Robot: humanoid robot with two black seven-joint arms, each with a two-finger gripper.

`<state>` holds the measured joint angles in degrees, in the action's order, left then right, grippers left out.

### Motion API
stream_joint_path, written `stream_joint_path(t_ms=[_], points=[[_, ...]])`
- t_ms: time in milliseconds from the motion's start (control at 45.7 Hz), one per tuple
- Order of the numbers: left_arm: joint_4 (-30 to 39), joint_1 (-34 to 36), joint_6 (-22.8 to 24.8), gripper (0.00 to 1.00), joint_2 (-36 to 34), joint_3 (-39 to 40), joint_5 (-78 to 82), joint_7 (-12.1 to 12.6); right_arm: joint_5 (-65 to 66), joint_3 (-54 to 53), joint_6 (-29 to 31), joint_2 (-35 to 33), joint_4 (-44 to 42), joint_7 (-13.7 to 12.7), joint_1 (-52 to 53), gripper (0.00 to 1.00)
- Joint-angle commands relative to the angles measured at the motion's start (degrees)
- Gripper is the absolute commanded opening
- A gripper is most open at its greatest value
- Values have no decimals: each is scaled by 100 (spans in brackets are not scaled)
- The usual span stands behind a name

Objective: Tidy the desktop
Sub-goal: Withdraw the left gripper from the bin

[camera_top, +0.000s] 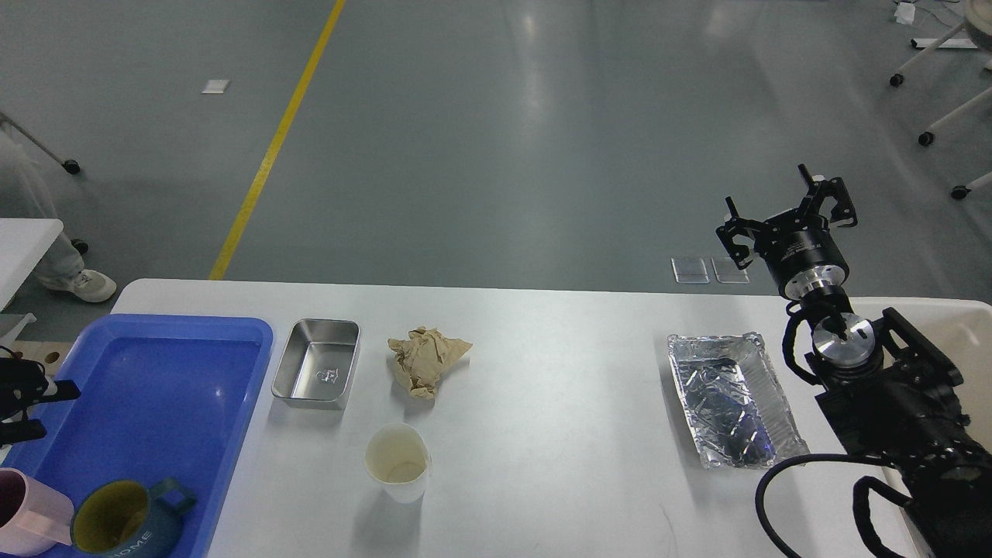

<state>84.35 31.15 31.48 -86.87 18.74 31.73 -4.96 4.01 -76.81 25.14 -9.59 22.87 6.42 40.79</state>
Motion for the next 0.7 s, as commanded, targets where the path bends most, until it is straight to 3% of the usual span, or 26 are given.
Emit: stream_joint_path(t_ms=[0, 328, 678], points=[[82, -3, 174, 62, -172, 437, -26, -66, 3, 0, -1, -17, -2, -9, -1, 100], [117, 6, 939, 62, -699, 1615, -44, 48, 3, 0, -10, -17, -2, -9, -1, 100], [109, 383, 1896, 66, -1034, 1958, -44, 75, 3, 0, -54, 18, -2, -9, -1, 100]])
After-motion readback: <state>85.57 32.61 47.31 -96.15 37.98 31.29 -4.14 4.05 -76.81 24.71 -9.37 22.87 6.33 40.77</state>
